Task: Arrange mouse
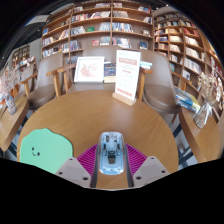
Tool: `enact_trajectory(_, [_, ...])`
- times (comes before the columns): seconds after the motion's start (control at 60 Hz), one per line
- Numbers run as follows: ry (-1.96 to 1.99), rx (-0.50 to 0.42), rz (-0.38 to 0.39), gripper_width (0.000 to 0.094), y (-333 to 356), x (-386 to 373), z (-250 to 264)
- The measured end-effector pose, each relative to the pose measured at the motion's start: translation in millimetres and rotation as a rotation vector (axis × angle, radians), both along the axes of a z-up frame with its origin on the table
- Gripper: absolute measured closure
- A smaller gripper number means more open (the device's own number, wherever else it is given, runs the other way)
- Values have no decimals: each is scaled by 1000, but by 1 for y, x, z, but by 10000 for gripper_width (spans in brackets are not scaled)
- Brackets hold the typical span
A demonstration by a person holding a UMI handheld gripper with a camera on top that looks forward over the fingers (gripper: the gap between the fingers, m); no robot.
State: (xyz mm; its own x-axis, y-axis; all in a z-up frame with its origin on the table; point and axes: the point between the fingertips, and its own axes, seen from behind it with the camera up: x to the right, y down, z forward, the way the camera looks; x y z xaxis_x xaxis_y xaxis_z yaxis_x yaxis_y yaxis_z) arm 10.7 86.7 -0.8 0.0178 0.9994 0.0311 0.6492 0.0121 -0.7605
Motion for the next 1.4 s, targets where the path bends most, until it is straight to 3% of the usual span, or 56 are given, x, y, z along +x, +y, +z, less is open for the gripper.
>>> enact_trajectory(0.117, [83, 9, 22, 525, -29, 11, 43])
enact_trajectory(0.267, [107, -74, 102, 525, -103, 24, 77])
enact_trajectory(0.45, [11, -123, 146, 526, -190, 41, 38])
enact_trajectory(0.6, [-37, -47, 150, 526, -216, 54, -4])
enact_trajectory(0.75, [-12, -4, 130, 442, -216, 53, -12])
enact_trajectory(0.783, [-18, -7, 130, 349, -218, 55, -11])
enact_trajectory(0.833, [-5, -14, 118, 93, -216, 58, -2])
enact_trajectory(0.85, [4, -17, 118, 69, -217, 60, 3])
enact_trajectory(1.15, [154, -31, 78, 86, -171, 158, 103])
enact_trajectory(1.4, [195, -26, 60, 84, -132, 244, 119])
